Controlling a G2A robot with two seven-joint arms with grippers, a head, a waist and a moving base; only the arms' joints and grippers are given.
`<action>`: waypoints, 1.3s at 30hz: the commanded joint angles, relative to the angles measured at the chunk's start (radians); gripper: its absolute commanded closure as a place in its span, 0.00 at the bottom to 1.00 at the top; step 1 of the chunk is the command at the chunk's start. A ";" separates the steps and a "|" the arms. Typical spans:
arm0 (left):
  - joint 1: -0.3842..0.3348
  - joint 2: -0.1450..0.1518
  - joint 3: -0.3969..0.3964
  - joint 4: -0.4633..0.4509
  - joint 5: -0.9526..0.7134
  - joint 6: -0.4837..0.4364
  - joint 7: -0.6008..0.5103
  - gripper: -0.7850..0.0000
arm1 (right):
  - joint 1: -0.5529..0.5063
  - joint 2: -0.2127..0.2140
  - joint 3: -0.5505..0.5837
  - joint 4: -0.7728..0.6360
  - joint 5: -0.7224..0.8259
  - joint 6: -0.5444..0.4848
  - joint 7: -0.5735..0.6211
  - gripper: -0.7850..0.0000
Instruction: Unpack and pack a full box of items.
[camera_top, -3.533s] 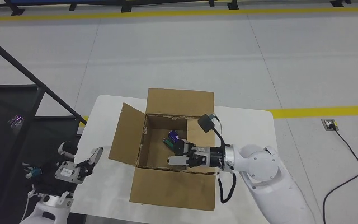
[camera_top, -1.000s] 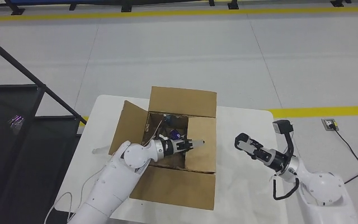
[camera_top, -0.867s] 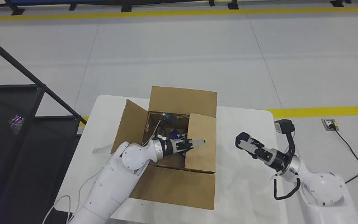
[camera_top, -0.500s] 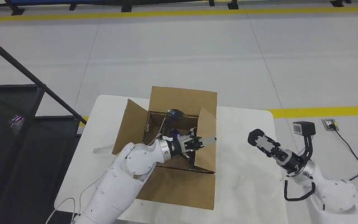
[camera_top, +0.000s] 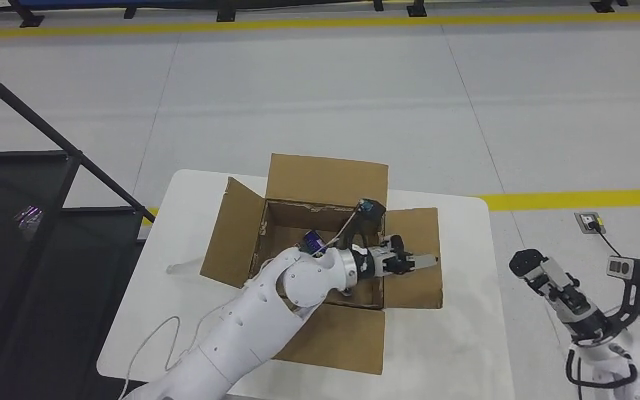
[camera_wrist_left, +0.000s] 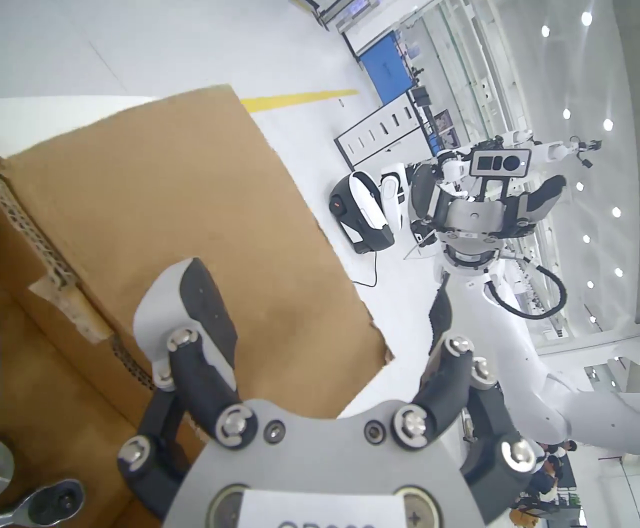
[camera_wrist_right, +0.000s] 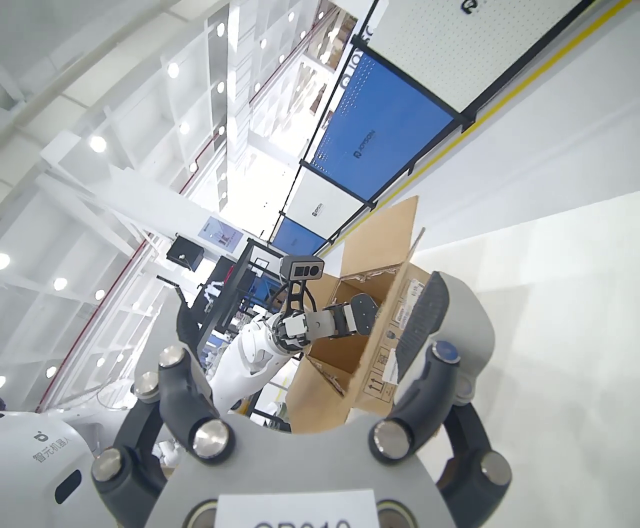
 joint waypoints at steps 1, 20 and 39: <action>-0.018 -0.018 0.022 0.042 -0.006 -0.004 0.001 0.00 | 0.001 0.000 -0.001 -0.001 -0.001 0.000 0.000 0.00; 0.126 0.044 -0.222 -0.208 0.083 -0.066 0.006 0.00 | 0.104 0.009 -0.080 -0.169 -0.303 0.091 -0.074 0.00; 0.961 0.194 -1.088 -1.052 0.270 -0.042 0.174 0.00 | 0.699 -0.013 -0.818 -0.132 -0.976 0.388 0.328 0.00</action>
